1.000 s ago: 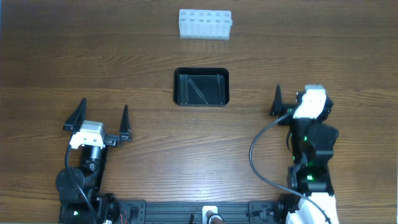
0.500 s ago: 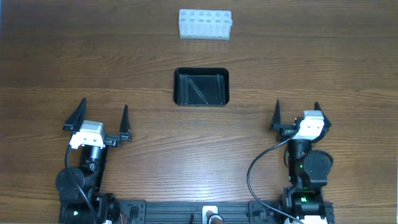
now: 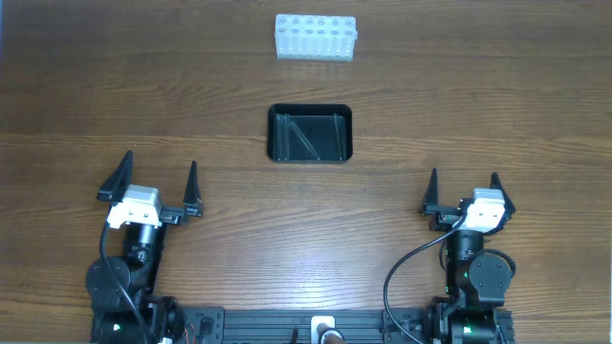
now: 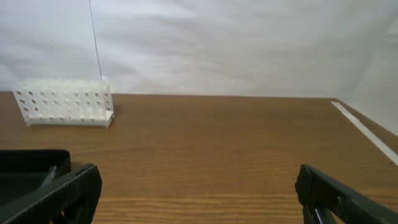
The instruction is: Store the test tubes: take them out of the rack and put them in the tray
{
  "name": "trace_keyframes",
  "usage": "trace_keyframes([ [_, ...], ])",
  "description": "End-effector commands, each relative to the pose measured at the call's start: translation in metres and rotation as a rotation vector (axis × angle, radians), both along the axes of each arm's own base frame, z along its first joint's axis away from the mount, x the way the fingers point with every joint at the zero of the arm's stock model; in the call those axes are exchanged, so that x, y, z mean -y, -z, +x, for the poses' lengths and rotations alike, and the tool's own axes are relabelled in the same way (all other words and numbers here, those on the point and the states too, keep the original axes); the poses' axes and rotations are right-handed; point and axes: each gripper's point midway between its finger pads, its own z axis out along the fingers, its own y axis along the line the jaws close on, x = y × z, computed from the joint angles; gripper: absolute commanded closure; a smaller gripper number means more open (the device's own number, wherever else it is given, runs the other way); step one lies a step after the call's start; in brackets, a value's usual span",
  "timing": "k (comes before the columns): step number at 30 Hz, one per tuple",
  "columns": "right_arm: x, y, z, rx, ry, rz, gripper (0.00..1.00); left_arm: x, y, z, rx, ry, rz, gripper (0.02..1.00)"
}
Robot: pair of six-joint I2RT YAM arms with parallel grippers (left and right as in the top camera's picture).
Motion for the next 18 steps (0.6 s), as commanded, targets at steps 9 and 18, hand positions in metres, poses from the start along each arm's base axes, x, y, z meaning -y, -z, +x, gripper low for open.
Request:
trace_keyframes([
  [9,0.003,0.02,-0.001,-0.076,0.016,0.007,0.007,0.0,0.0,-0.001,0.006,0.0,0.011,0.018],
  [18,0.003,0.02,-0.001,-0.076,0.016,0.007,0.007,0.0,0.0,-0.001,0.006,0.0,0.011,0.018],
])
